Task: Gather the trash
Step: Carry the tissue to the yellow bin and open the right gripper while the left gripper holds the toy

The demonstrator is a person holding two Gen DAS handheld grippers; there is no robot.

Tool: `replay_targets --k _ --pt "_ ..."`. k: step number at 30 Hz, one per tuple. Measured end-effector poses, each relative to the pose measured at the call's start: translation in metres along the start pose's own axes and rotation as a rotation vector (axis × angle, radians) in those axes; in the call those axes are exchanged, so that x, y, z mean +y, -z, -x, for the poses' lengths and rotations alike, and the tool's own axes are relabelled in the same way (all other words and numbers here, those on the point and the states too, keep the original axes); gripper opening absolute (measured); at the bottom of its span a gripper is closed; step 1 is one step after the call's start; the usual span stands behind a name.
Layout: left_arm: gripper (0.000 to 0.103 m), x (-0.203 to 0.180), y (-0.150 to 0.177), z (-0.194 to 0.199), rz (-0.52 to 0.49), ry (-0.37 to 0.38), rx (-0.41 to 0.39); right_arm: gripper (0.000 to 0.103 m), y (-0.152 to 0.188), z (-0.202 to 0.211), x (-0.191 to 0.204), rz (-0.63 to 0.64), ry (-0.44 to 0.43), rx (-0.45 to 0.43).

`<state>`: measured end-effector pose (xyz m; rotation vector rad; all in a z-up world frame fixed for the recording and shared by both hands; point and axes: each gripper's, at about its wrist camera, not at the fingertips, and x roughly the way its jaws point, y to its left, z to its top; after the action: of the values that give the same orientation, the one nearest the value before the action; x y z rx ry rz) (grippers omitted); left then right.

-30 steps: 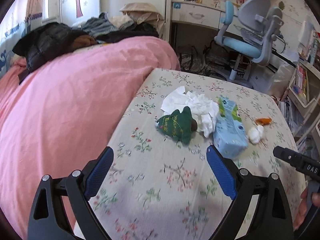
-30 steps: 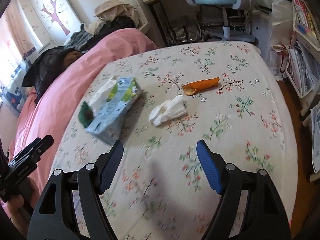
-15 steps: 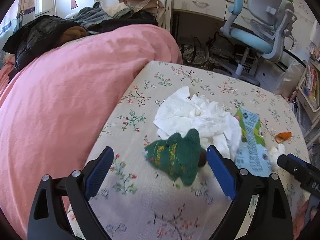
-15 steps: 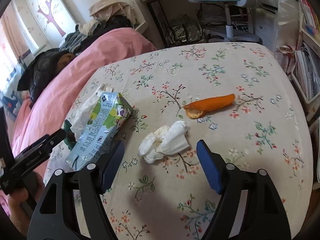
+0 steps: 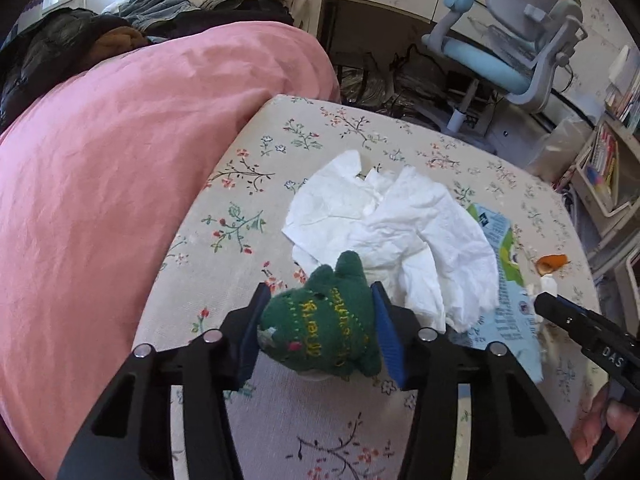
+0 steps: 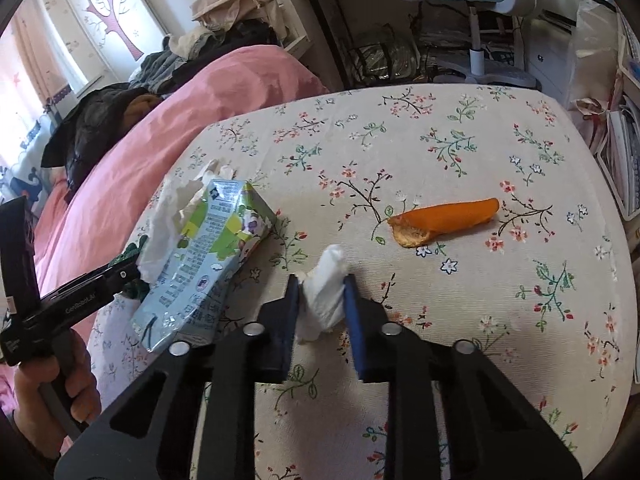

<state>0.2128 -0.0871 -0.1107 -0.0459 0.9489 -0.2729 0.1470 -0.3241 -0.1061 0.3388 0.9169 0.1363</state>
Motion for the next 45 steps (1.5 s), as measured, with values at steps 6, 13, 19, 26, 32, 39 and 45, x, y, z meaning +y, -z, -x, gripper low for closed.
replay_targets --k 6,13,19,26,32,39,45 --pt "0.047 0.006 0.009 0.034 0.030 0.052 -0.035 0.018 0.007 0.024 0.005 -0.002 -0.020 -0.039" --pt "0.047 0.000 0.028 0.069 0.002 0.059 -0.068 0.017 0.022 0.055 0.012 -0.018 -0.051 -0.068" --pt "0.047 0.005 0.042 0.102 0.032 0.081 -0.111 0.018 0.032 0.076 0.004 -0.060 -0.064 -0.095" --pt "0.047 -0.005 0.061 0.123 0.004 0.094 -0.144 0.018 0.056 0.110 0.017 -0.055 -0.138 -0.111" --pt "0.047 -0.019 0.090 0.143 -0.054 0.078 -0.169 0.017 0.119 0.147 0.056 0.044 -0.201 -0.086" --pt "0.047 -0.032 0.118 0.160 -0.121 0.061 -0.194 0.017 0.193 0.162 0.090 0.126 -0.244 0.012" --pt "0.047 -0.035 0.137 0.175 -0.147 0.062 -0.211 0.017 0.245 0.165 0.119 0.210 -0.258 0.119"
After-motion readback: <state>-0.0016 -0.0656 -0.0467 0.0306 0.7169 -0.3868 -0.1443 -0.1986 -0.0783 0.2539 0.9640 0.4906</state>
